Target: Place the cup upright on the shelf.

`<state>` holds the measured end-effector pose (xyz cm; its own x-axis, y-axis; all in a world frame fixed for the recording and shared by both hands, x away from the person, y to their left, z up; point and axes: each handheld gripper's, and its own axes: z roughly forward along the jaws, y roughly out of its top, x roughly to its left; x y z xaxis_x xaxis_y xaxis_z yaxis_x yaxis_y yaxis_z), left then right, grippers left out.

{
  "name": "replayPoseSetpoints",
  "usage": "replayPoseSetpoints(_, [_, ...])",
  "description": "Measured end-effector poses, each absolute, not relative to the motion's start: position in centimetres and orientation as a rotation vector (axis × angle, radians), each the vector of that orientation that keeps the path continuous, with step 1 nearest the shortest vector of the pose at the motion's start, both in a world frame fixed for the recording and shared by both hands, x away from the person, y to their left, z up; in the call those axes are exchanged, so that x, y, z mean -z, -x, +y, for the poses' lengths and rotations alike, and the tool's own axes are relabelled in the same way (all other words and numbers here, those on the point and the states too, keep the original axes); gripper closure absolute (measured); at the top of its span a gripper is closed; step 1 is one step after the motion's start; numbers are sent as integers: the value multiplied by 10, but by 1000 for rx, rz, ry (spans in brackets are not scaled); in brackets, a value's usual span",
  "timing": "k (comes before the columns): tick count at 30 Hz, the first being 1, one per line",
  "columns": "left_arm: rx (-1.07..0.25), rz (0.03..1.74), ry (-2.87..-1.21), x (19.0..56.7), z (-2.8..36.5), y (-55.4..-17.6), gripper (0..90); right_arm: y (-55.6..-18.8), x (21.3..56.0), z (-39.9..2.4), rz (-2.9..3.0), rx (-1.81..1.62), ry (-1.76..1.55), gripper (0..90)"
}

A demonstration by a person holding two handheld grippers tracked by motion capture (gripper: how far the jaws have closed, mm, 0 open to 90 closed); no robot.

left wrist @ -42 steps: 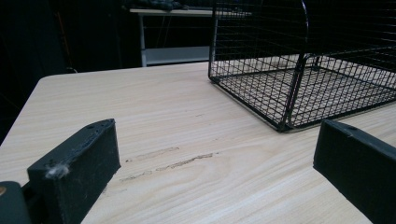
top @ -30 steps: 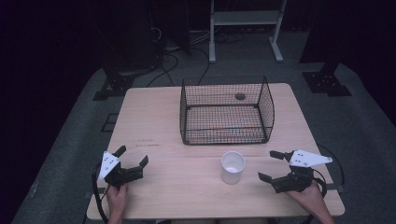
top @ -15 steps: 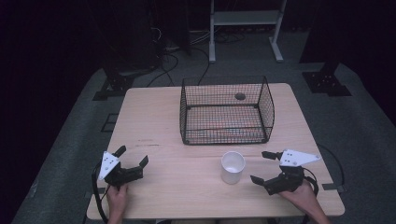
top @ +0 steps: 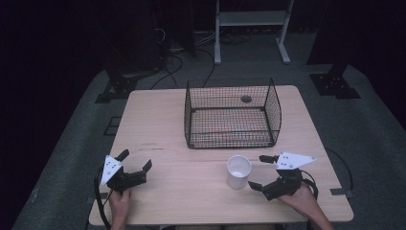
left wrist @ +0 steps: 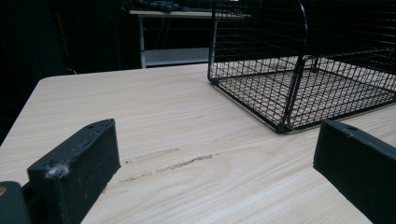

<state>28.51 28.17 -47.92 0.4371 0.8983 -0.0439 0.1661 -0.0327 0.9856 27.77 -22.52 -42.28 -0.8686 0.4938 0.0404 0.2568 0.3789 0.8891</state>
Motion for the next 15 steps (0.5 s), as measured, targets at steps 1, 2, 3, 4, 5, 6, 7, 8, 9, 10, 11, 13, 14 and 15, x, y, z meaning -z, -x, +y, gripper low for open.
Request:
replayPoseSetpoints(1, [-776, 982, -1509, 479, 282, -285, 0, -278, 423, -225, 2407, -1489, -668, 22])
replayPoseSetpoints(2, [-776, 982, -1509, 479, 282, -285, 0, -279, 424, -221, 2420, -1477, -666, 23])
replayPoseSetpoints(3, [-776, 982, -1509, 479, 282, -285, 0, -279, 424, -221, 2420, -1477, -666, 23])
replayPoseSetpoints(4, [-776, 982, -1509, 479, 282, -285, 0, -280, 425, -219, 2430, -1473, -667, 23])
replayPoseSetpoints(5, [-776, 982, -1509, 479, 282, -285, 0, -281, 426, -218, 2435, -1470, -666, 22])
replayPoseSetpoints(6, [-776, 982, -1509, 479, 282, -285, 0, -282, 426, -216, 2441, -1468, -669, 23])
replayPoseSetpoints(7, [-776, 982, -1509, 479, 282, -285, 0, -282, 426, -216, 2441, -1468, -669, 23])
replayPoseSetpoints(8, [-776, 980, -1511, 479, 282, -285, 0, -284, 428, -212, 2454, -1457, -668, 23])
replayPoseSetpoints(9, [-776, 980, -1511, 479, 282, -285, 0, -284, 428, -212, 2454, -1457, -668, 23])
replayPoseSetpoints(10, [-776, 979, -1511, 479, 282, -285, 0, -285, 429, -211, 2456, -1456, -665, 23])
replayPoseSetpoints(11, [-776, 979, -1512, 479, 282, -285, 0, -286, 430, -209, 2462, -1453, -666, 23])
replayPoseSetpoints(13, [-776, 980, -1511, 479, 282, -285, 0, -288, 431, -207, 2468, -1452, -668, 23])
replayPoseSetpoints(14, [-775, 981, -1509, 479, 282, -285, 0, -289, 432, -206, 2471, -1449, -671, 22])
replayPoseSetpoints(15, [-775, 981, -1509, 479, 282, -285, 0, -290, 433, -204, 2475, -1447, -671, 22])
